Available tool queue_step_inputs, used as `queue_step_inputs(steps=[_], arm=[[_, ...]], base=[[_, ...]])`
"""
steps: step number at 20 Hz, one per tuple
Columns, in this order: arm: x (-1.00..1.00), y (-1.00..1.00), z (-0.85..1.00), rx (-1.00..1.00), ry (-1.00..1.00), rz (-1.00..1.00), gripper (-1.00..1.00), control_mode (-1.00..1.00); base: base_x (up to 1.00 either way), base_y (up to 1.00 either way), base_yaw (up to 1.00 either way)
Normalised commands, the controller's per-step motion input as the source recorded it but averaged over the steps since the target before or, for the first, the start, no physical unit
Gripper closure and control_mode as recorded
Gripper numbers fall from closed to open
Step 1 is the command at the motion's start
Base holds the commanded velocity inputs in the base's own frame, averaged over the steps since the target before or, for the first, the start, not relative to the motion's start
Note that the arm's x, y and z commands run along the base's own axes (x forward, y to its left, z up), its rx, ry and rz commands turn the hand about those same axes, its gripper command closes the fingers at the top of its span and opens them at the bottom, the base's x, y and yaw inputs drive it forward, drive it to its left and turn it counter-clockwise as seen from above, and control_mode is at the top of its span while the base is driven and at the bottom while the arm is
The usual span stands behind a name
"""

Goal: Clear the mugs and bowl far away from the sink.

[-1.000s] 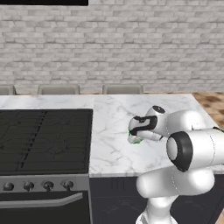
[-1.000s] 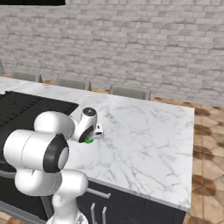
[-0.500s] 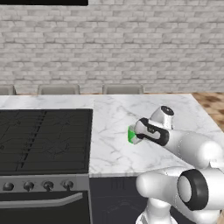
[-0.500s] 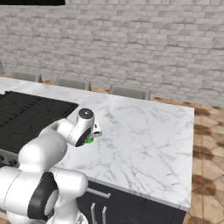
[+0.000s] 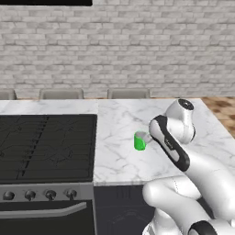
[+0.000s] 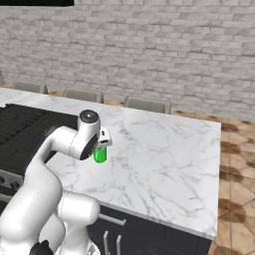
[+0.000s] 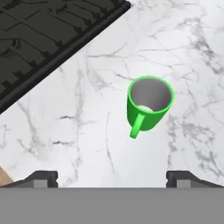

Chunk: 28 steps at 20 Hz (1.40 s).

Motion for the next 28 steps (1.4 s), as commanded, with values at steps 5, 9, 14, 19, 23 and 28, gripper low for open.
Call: queue_step_inputs(steps=[5,9,14,19,23,28], arm=[[-0.39,0.01,0.94,0.00,0.05,-0.19,-1.00,-1.00],[-0.43,0.00,0.75,0.00,0.00,-0.21,-1.00,-1.00],[-0.62,0.00,0.48,0.03,0.00,-0.15,-1.00,-1.00],[-0.64,-0.01,0.16,0.01,0.00,-0.10,-1.00,-1.00],[-0.53,0.00,0.33,0.00,0.00,-0.08,-1.00,-1.00],[-0.38,0.00,0.44,0.00,-0.01,-0.06,-1.00,-1.00]], base=[[0.00,0.00,0.00],[0.00,0.00,0.00],[0.00,0.00,0.00],[0.00,0.00,0.00],[0.00,0.00,0.00],[0.00,0.00,0.00]])
